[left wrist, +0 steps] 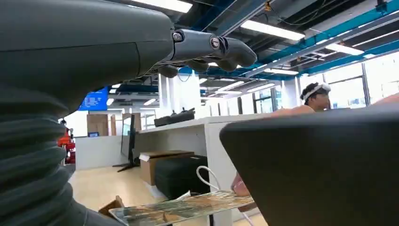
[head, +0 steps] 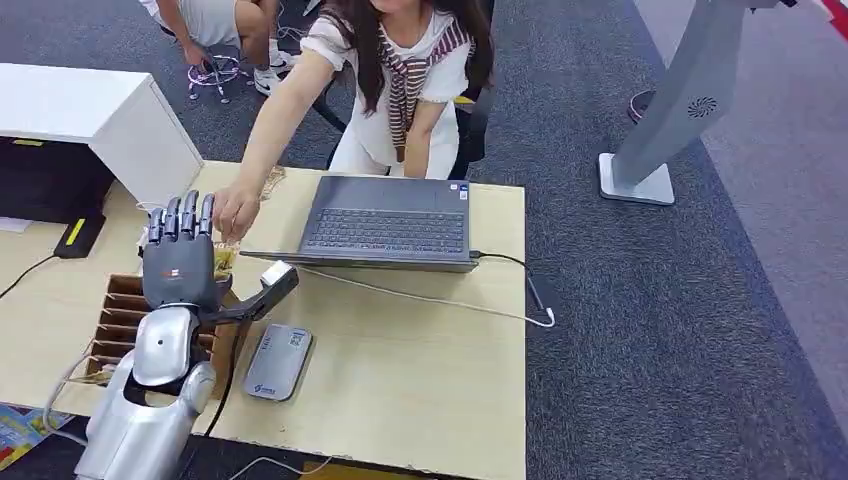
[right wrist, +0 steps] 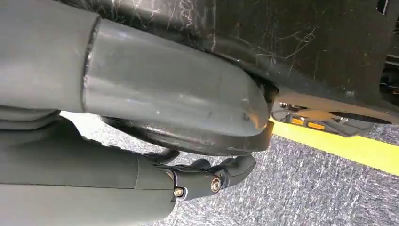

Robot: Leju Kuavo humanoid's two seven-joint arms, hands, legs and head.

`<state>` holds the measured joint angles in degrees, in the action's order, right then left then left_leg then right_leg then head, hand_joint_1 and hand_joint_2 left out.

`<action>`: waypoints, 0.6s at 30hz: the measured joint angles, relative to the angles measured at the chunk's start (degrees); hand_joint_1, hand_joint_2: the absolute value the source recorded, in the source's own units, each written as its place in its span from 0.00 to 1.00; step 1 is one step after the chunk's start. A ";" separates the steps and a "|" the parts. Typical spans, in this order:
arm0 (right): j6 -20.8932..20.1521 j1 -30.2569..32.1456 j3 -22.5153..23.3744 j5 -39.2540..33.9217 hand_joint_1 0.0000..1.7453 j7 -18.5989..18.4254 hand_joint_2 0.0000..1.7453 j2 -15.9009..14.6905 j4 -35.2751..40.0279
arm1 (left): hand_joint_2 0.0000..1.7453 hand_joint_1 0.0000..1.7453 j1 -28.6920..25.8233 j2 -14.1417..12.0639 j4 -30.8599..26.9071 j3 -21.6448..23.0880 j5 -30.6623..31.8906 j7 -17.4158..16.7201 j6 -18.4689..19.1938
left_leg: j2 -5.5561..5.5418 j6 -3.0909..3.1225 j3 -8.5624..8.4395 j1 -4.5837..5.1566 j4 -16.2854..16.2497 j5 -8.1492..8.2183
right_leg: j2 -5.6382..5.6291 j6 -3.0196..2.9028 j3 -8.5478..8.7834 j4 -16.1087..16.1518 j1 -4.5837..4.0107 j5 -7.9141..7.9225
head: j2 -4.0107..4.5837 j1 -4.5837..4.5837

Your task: Pass the card to the sensor for recognition and then transmit it.

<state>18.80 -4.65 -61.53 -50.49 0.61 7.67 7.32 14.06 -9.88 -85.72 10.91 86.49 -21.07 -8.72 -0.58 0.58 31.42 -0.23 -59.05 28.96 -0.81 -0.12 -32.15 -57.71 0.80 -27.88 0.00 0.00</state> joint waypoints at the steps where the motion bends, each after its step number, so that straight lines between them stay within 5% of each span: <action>1: 0.02 0.00 -0.04 0.00 0.00 0.00 0.00 -0.02 0.00 | 1.00 1.00 0.01 0.04 0.15 0.09 0.02 0.00 -0.06 | 0.00 0.00 0.00 0.00 0.00 0.00 | 0.00 0.00 0.00 0.00 0.00 0.00 | 0.00 -0.02; 18: 0.04 -0.01 -0.24 -0.07 0.00 0.07 0.00 0.00 0.00 | 1.00 1.00 0.06 1.48 1.05 0.46 0.00 1.40 -1.16 | -0.01 0.00 0.02 0.00 0.00 0.00 | 0.01 0.00 0.00 0.00 0.00 0.00 | 0.00 0.00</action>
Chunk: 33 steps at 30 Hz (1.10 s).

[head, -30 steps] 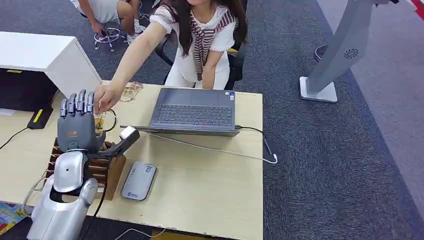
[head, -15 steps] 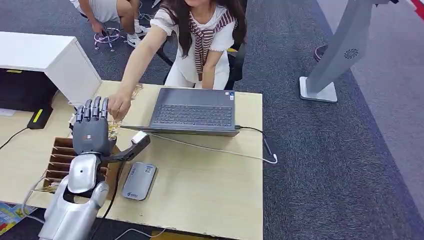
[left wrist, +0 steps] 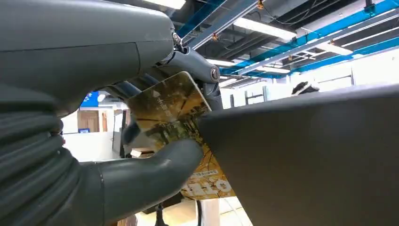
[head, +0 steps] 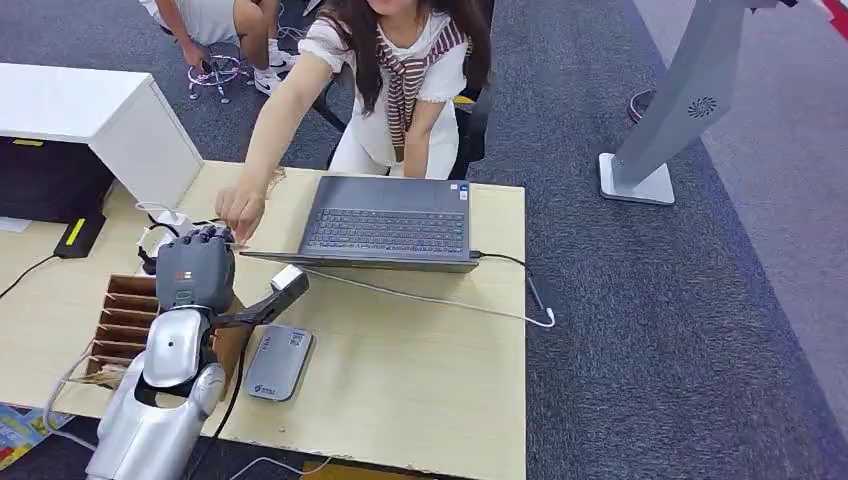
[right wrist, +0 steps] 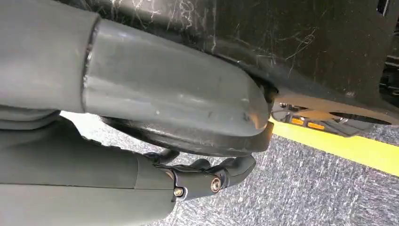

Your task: Pass the card to the sensor for recognition and then transmit it.

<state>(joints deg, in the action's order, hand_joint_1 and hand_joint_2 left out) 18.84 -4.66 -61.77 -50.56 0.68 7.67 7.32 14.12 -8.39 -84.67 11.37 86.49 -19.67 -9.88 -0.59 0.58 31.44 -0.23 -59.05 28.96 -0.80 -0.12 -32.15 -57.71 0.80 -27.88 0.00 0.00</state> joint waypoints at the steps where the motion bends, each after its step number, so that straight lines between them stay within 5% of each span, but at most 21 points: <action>1: 0.00 0.00 0.00 0.00 0.00 0.00 0.00 0.00 0.00 | 1.00 1.00 0.00 0.00 0.00 0.00 0.00 0.00 0.00 | 0.00 0.00 0.00 0.00 0.00 0.00 | 0.00 0.00 0.00 0.00 0.00 0.00 | 0.00 0.00; 12: -0.02 0.00 -0.02 0.00 0.00 0.09 0.00 0.00 0.02 | 1.00 1.00 0.00 0.35 0.00 0.00 0.02 0.53 -0.04 | 0.00 0.00 0.00 0.00 0.00 0.00 | 0.00 0.00 0.00 0.00 0.00 0.00 | 0.00 -0.02; 21: 1.03 0.09 0.00 -2.53 0.00 1.05 0.00 0.00 0.00 | 1.00 1.00 -6.81 5.25 -6.48 -0.35 -0.02 8.96 -6.07 | -0.07 0.02 0.09 0.05 0.00 0.02 | 0.07 0.02 0.00 0.01 0.05 -0.01 | 0.00 -0.02; 33: 1.79 0.08 0.02 -3.10 0.00 1.31 0.00 0.00 0.00 | 1.00 1.00 -13.89 8.11 -11.67 -0.44 -0.22 10.78 -8.74 | -0.06 0.03 0.11 0.04 0.00 -0.03 | 0.07 0.06 -0.05 0.03 0.06 0.03 | 0.00 0.00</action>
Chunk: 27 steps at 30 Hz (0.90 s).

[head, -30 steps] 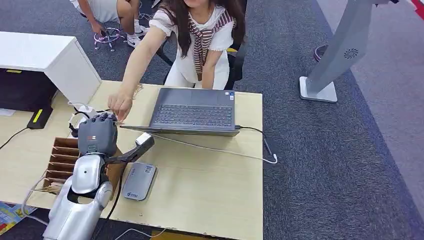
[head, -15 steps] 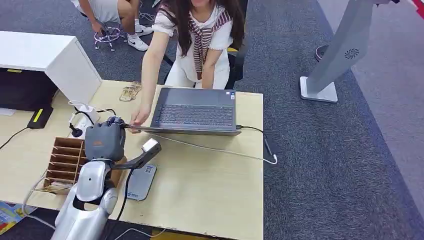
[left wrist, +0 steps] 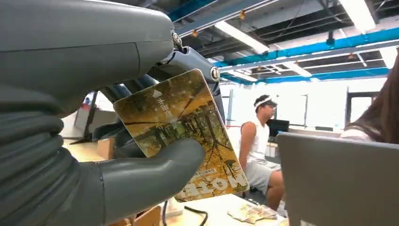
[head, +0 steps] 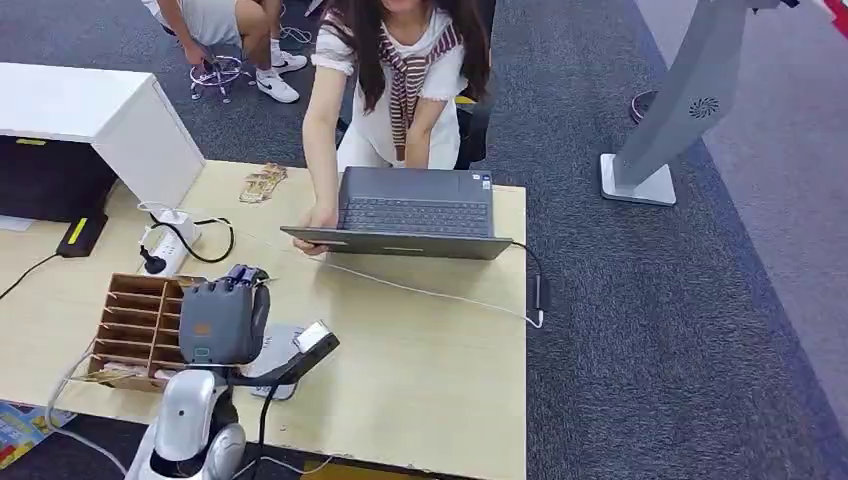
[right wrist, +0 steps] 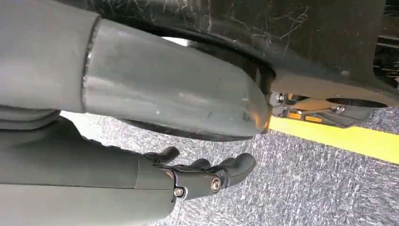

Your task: Pass the card to the sensor for recognition and then transmit it.

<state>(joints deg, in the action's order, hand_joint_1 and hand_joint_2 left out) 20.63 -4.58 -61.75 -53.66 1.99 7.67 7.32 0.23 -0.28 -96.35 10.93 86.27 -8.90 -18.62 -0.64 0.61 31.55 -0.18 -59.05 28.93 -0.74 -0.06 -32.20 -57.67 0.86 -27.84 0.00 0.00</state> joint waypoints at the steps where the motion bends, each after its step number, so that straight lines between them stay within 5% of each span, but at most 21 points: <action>1: 0.00 0.00 0.00 -0.02 0.00 0.00 0.00 0.00 0.00 | 1.00 1.00 -0.11 0.09 0.00 -0.07 0.00 0.04 -0.09 | 0.00 0.01 0.00 0.00 0.00 -0.02 | 0.00 0.00 0.00 0.00 0.00 0.01 | 0.00 0.00; 23: 0.20 0.00 0.00 -0.11 0.00 -0.04 0.00 0.00 0.00 | 1.00 1.00 -0.67 0.98 0.02 -0.22 -0.02 0.35 -0.24 | 0.00 0.01 0.01 0.00 0.00 -0.02 | 0.00 0.02 0.00 -0.01 0.00 0.02 | 0.00 -0.02; 27: 0.24 0.00 0.00 -0.17 0.00 -0.24 0.00 0.00 0.00 | 1.00 1.00 -1.22 1.11 0.11 -0.52 -0.11 -0.26 4.44 | 0.00 0.01 0.01 0.00 0.00 -0.02 | 0.00 0.02 0.00 -0.01 0.00 0.02 | 0.00 -0.02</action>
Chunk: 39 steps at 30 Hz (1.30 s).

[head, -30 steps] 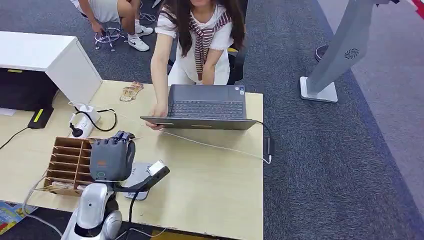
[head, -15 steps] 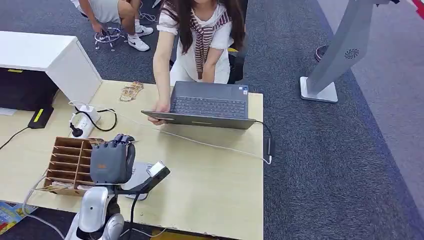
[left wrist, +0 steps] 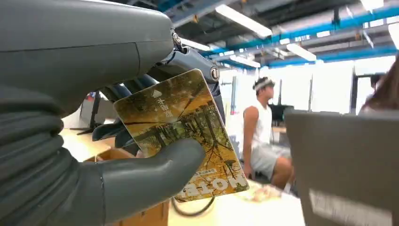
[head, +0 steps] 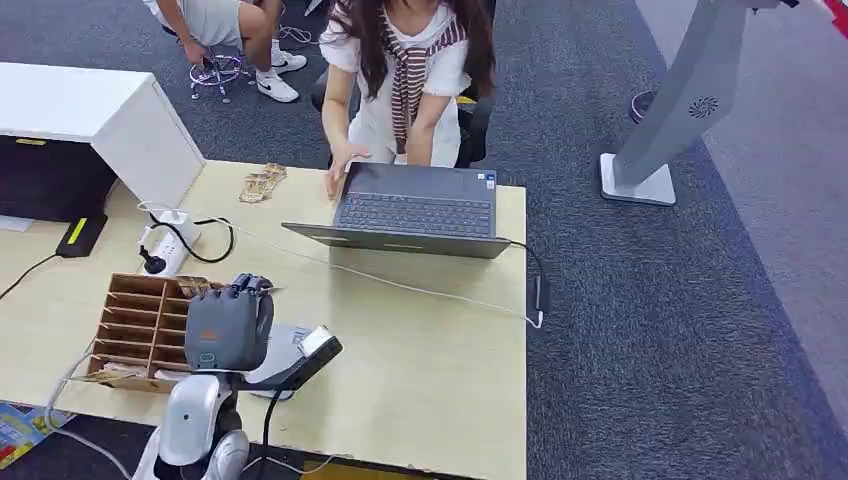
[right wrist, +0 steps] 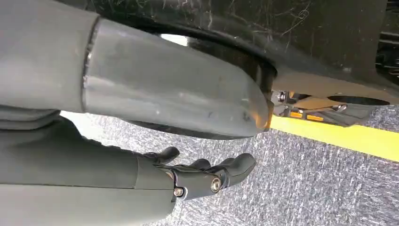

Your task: Pass the card to the sensor for recognition and then transmit it.

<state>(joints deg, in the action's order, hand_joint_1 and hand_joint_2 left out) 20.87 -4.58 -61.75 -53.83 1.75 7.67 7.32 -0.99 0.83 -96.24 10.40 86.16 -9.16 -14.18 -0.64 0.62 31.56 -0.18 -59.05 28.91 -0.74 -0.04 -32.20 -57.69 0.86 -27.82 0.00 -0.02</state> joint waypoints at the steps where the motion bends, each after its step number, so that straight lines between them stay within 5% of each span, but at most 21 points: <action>1: 0.00 0.00 0.00 0.00 0.00 0.00 0.00 0.00 0.00 | 1.00 1.00 -0.08 0.00 0.11 -0.11 0.00 -0.20 0.94 | 0.00 0.00 0.00 0.00 0.00 0.00 | 0.00 0.00 0.00 0.00 0.00 0.00 | 0.00 0.00; 10: -0.33 -0.02 -0.04 -0.11 0.00 -0.68 0.00 0.00 0.00 | 1.00 1.00 -2.11 -0.35 3.24 -0.92 -0.39 -3.52 11.25 | 0.00 0.00 0.01 0.00 0.00 0.00 | 0.00 0.00 0.00 0.00 0.00 0.00 | 0.00 0.00; 39: -1.66 -0.19 -1.49 -0.20 0.00 -0.81 0.00 0.00 0.00 | 1.00 1.00 -2.84 -1.49 6.95 -1.51 -3.21 -5.40 16.23 | 0.00 0.02 -0.06 0.00 0.00 -0.03 | 0.05 0.01 0.09 0.00 0.00 0.02 | 0.00 0.00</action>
<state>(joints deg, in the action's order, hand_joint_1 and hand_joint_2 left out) 19.21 -4.78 -63.23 -54.03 0.94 7.67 7.32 -3.84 -0.66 -89.29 8.90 82.95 -14.56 2.05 -0.64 0.64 31.49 -0.17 -59.04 28.87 -0.69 -0.03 -32.12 -57.69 0.87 -27.80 0.00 -0.02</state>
